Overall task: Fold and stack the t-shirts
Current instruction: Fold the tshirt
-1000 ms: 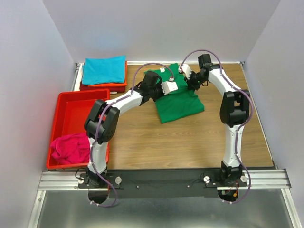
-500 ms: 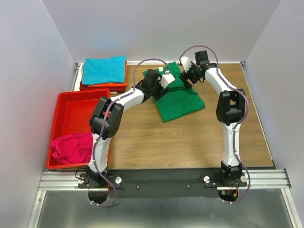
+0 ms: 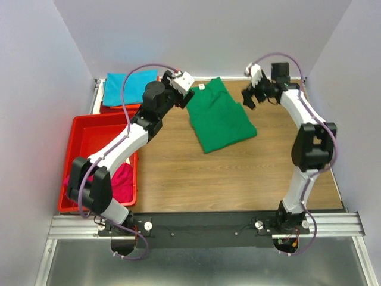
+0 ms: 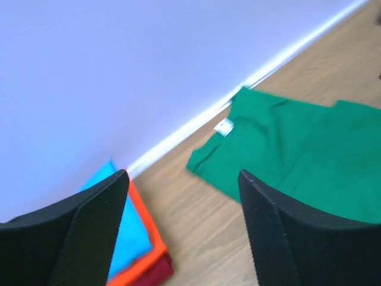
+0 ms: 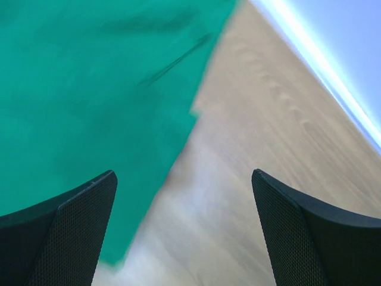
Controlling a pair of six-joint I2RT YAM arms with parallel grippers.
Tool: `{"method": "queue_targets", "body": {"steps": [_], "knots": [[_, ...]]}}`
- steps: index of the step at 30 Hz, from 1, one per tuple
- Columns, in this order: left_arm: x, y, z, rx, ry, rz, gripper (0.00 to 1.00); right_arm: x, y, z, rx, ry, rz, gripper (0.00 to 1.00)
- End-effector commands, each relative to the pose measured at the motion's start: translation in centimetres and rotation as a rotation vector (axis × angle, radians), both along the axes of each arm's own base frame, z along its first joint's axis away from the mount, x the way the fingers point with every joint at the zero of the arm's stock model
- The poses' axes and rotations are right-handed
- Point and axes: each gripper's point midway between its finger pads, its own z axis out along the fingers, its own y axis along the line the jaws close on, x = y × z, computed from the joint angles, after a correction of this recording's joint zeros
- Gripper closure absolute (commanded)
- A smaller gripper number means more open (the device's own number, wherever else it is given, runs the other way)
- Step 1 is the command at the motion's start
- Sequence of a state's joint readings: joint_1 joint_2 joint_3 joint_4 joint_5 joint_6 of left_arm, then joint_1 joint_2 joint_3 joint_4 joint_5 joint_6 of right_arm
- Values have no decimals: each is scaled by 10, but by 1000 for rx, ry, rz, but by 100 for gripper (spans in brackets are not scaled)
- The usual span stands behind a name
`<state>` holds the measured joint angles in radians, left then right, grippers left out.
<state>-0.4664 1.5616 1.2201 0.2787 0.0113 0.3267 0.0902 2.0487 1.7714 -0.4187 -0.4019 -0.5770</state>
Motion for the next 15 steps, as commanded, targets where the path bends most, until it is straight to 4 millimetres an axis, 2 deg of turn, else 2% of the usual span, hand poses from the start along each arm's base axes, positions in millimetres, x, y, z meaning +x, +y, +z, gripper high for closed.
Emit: {"method": "queue_targets", "body": {"steps": [1, 2, 3, 4, 5, 6, 7, 8, 10, 11, 13, 14, 15], "knots": [[-70, -59, -56, 203, 38, -417, 21, -113, 35, -20, -52, -11, 672, 0], [-87, -67, -60, 239, 22, -475, 21, -151, 29, -52, -68, 76, 736, 0], [-101, -76, -71, 288, 9, -527, 21, -160, 24, -52, -123, 42, 768, 0], [-119, -81, -95, 381, -13, -605, 23, -167, 14, -63, -220, 16, 828, 0], [-142, -96, -109, 434, -22, -685, 24, -172, 8, -71, -260, 15, 845, 0], [-151, -101, -119, 462, -25, -716, 24, -183, 3, -82, -285, 36, 853, 0], [-160, -105, -131, 479, -12, -745, 24, -185, -1, -86, -317, 30, 869, 0], [-165, -111, -146, 491, 17, -775, 24, -186, -5, -90, -347, 32, 872, 0], [-165, -118, -157, 494, 50, -787, 25, -189, -6, -97, -358, 31, 873, 0], [-165, -122, -176, 520, 90, -792, 26, -183, -6, -95, -366, 1, 862, 2], [-159, -126, -185, 554, 99, -773, 27, -179, -6, -98, -370, -4, 842, 2], [-157, -127, -199, 574, 128, -768, 27, -174, -7, -101, -377, -13, 835, 3], [-155, -128, -205, 586, 137, -762, 27, -171, -7, -102, -379, -16, 829, 3]]}}
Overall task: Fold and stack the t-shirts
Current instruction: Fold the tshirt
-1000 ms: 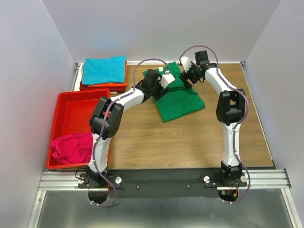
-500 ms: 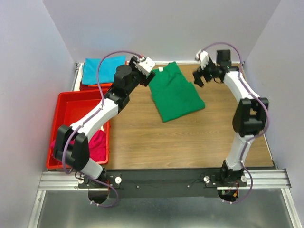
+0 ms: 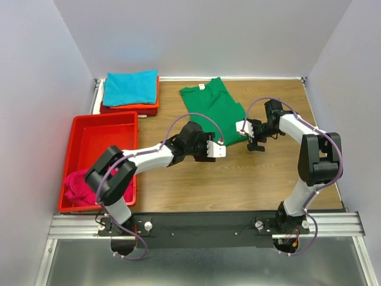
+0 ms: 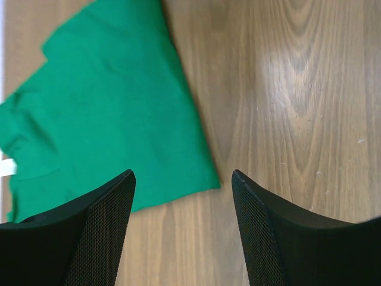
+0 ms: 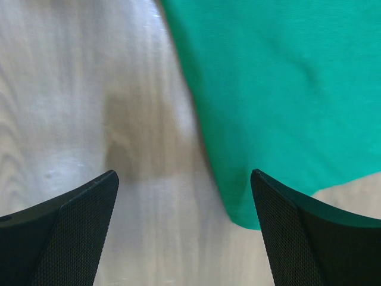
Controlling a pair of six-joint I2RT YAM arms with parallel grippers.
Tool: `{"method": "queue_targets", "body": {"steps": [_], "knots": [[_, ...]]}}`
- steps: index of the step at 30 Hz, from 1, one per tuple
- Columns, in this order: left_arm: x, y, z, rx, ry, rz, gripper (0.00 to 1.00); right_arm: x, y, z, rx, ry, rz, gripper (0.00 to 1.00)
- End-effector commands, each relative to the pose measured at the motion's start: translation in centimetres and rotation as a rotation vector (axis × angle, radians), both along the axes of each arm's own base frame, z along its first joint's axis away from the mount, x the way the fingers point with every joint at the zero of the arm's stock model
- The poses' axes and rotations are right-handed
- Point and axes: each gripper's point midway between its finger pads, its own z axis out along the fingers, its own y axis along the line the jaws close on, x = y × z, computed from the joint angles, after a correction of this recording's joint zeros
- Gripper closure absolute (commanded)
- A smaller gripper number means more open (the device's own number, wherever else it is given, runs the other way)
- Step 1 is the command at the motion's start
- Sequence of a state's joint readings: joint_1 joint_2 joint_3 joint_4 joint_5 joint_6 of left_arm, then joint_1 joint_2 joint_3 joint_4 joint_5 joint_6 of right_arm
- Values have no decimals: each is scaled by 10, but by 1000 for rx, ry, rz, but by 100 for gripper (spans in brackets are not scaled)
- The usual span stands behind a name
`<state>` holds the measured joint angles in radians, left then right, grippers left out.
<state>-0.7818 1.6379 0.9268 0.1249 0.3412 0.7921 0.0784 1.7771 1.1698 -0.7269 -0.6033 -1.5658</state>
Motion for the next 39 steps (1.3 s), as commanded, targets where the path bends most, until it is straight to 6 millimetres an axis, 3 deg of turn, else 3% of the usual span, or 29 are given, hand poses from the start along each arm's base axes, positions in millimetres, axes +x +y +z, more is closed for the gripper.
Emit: {"method": "queue_targets", "body": {"steps": [1, 4, 14, 17, 22, 24, 25, 27, 28, 31, 33, 36, 39], "knots": [[16, -7, -15, 67, -35, 15, 27, 27, -4, 5, -28, -132, 26, 4], [25, -7, -29, 115, -24, 49, 27, 35, -4, 1, -26, -137, 5, 5], [30, -12, -71, 266, 5, 102, 28, 58, -9, -16, -57, -132, -53, 15], [32, 0, -90, 351, 18, 136, 31, 63, -10, -20, -63, -140, -76, 19], [36, 6, -92, 369, 0, 158, 32, 70, -12, -27, -76, -149, -104, 25], [36, 7, -95, 374, 4, 159, 35, 69, -11, -31, -82, -141, -100, 35], [41, 11, -96, 392, -5, 185, 42, 69, -10, -32, -89, -139, -99, 45], [41, 13, -102, 412, 19, 180, 52, 64, -7, -36, -92, -130, -90, 59], [42, 13, -104, 419, 36, 182, 67, 61, -4, -35, -85, -127, -82, 67], [42, 9, -106, 408, 77, 167, 91, 49, -3, -37, -81, -113, -74, 77], [38, 10, -108, 408, 91, 157, 99, 36, -3, -37, -87, -94, -67, 83], [33, 9, -99, 380, 91, 137, 100, 13, -4, -38, -95, -43, -70, 86], [13, 11, -86, 346, 89, 76, 100, -27, -11, -38, -110, 42, -97, 89]]}}
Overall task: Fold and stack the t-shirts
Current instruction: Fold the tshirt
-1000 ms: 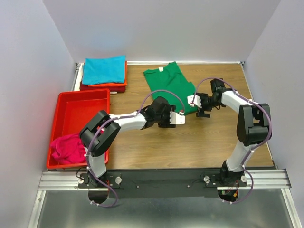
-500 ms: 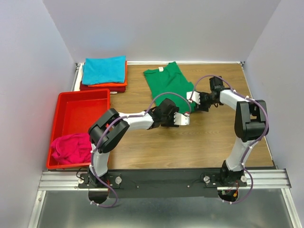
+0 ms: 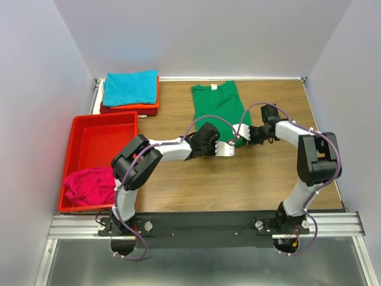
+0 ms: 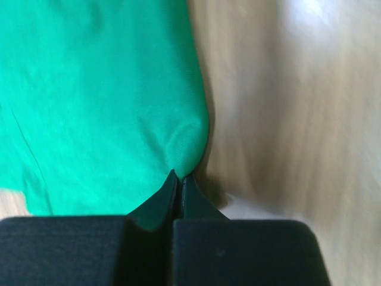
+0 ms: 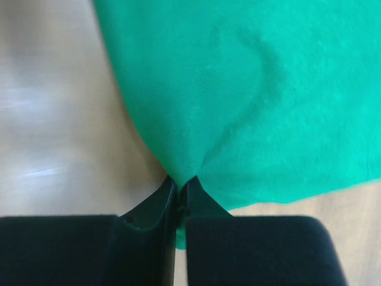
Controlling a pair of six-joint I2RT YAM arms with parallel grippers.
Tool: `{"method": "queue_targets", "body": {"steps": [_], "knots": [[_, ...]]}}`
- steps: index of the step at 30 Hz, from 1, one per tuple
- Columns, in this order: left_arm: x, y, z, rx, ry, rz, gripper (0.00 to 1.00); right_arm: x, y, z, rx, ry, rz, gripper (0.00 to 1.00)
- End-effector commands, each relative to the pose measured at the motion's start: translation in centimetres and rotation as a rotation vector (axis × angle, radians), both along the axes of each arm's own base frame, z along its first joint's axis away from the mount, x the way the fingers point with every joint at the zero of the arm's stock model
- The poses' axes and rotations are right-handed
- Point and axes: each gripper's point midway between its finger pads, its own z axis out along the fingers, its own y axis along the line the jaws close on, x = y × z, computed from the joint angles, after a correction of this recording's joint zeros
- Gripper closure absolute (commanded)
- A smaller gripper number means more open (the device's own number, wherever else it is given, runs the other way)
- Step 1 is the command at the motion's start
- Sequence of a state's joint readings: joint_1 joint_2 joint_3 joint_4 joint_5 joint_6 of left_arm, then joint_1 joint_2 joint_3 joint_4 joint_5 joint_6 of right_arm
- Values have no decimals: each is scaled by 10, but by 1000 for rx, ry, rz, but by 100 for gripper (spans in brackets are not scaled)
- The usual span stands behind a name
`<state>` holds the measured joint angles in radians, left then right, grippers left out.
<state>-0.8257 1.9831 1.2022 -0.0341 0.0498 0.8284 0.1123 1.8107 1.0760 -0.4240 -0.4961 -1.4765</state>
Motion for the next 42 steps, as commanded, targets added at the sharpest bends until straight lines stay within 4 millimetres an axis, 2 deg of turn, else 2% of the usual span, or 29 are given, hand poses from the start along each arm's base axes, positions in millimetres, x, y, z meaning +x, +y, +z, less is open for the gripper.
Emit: {"method": "queue_targets", "body": {"steps": [1, 4, 5, 7, 8, 9, 10, 11, 13, 16, 17, 20, 22, 25, 28, 30, 31, 34, 35, 37, 38, 42], "knots": [[-52, 20, -4, 8, 122, -100, 100, -84, -13, -13, -45, 222, -50, 99], [-85, 20, -1, -13, 174, -160, 100, -129, -17, -12, -51, 304, -51, 99], [-104, 22, 0, -27, 210, -197, 100, -162, -19, -18, -63, 385, -44, 99], [-127, 20, 2, -42, 245, -235, 100, -186, -21, -8, -58, 373, -43, 99], [-151, 17, 3, -51, 268, -289, 100, -196, -21, -6, -52, 380, -48, 100], [-162, 15, 4, -54, 281, -311, 100, -221, -22, -8, -51, 429, -45, 99], [-174, 14, 4, -58, 301, -326, 100, -226, -21, 3, -32, 389, -41, 99], [-188, 8, 11, -69, 304, -356, 100, -223, -20, 9, -3, 370, -126, 100], [-202, 2, 24, -101, 308, -379, 100, -225, -16, 29, 29, 319, -128, 100], [-207, -2, 38, -133, 292, -394, 100, -219, -11, 49, 68, 280, -142, 99], [-203, -4, 48, -151, 266, -388, 100, -219, -12, 50, 69, 300, -168, 100], [-190, -7, 60, -161, 210, -392, 100, -209, -18, 57, 38, 293, -212, 100], [-184, -8, 61, -157, 203, -391, 100, -203, -18, 63, 42, 273, -225, 100], [-163, -7, 67, -150, 174, -362, 100, -180, -16, 83, 68, 209, -267, 100], [-133, -4, 89, -191, 120, -326, 100, -153, -19, 99, 65, 162, -329, 100], [-120, -4, 104, -219, 82, -320, 100, -132, -21, 113, 62, 108, -355, 100], [-108, -5, 115, -235, 48, -316, 100, -124, -22, 113, 59, 108, -366, 99], [-78, 3, 129, -260, 10, -279, 100, -94, -21, 121, 70, 74, -406, 100], [-62, 5, 133, -264, -1, -268, 100, -84, -21, 124, 79, 59, -425, 100], [-47, 5, 133, -259, -9, -251, 100, -64, -21, 134, 88, 29, -453, 99], [-34, 5, 132, -247, -14, -240, 100, -52, -21, 130, 96, 33, -476, 99], [0, 2, 137, -257, -49, -206, 100, -13, -19, 136, 131, -1, -535, 100]]}}
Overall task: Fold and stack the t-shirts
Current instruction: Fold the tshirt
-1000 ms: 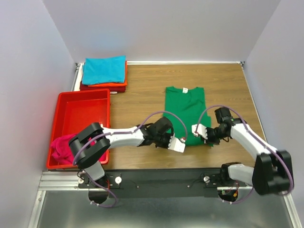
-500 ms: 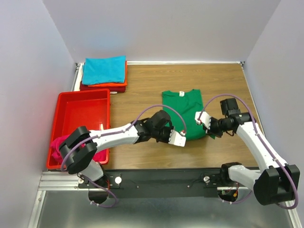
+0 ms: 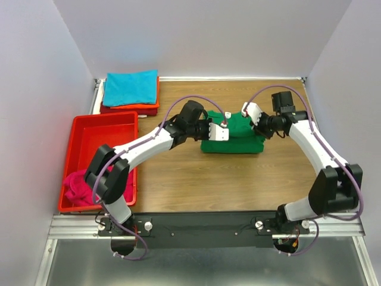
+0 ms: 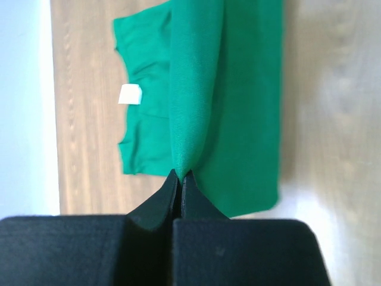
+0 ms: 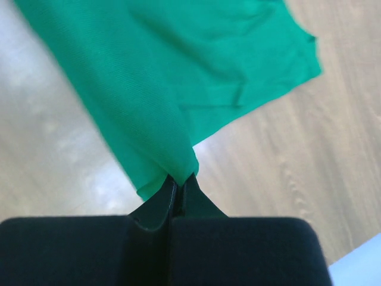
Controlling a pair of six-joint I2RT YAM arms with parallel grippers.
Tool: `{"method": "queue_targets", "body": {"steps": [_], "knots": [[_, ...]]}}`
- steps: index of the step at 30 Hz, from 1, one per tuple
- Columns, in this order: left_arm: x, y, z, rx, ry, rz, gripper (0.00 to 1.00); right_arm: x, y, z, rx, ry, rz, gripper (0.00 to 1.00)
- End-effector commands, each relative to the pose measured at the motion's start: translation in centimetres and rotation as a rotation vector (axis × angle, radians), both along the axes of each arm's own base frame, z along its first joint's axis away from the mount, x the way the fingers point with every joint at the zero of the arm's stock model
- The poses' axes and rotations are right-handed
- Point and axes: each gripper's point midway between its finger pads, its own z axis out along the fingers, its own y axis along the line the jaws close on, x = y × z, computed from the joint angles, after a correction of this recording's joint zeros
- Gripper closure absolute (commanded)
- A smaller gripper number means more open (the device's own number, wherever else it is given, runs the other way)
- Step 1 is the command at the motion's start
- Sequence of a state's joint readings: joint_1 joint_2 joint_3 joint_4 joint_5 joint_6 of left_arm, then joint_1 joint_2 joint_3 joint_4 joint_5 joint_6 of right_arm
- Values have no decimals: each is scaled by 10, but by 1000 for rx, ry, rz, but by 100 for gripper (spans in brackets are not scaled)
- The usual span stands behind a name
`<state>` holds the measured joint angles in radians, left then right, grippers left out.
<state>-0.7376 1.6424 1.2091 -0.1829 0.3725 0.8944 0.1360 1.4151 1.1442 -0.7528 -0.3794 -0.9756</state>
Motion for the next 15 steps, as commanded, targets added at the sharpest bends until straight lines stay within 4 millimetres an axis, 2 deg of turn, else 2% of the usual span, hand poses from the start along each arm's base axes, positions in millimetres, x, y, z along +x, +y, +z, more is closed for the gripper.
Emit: {"method": "queue_targets", "body": {"steps": [1, 2, 5, 7, 8, 11, 12, 15], "knots": [[27, -3, -1, 0, -21, -2, 100, 53, -7, 16, 7, -94, -123, 99], [37, -7, -1, -3, -27, 3, 100, 68, -6, 14, 11, -91, -141, 100], [63, -10, -7, 0, -20, 27, 100, 94, -10, 8, 7, -86, -191, 100], [76, -10, -10, 0, -18, 48, 100, 106, -12, 5, 8, -84, -215, 99], [88, -9, -5, -12, -26, 69, 100, 111, -12, 4, 12, -83, -230, 99], [109, -8, -14, -21, -16, 109, 100, 132, -14, 1, 15, -96, -255, 100], [114, -7, -17, -20, -13, 118, 100, 136, -14, -7, 12, -84, -261, 99], [129, -8, -25, -20, 1, 143, 100, 149, -14, -12, 12, -84, -283, 100]]}}
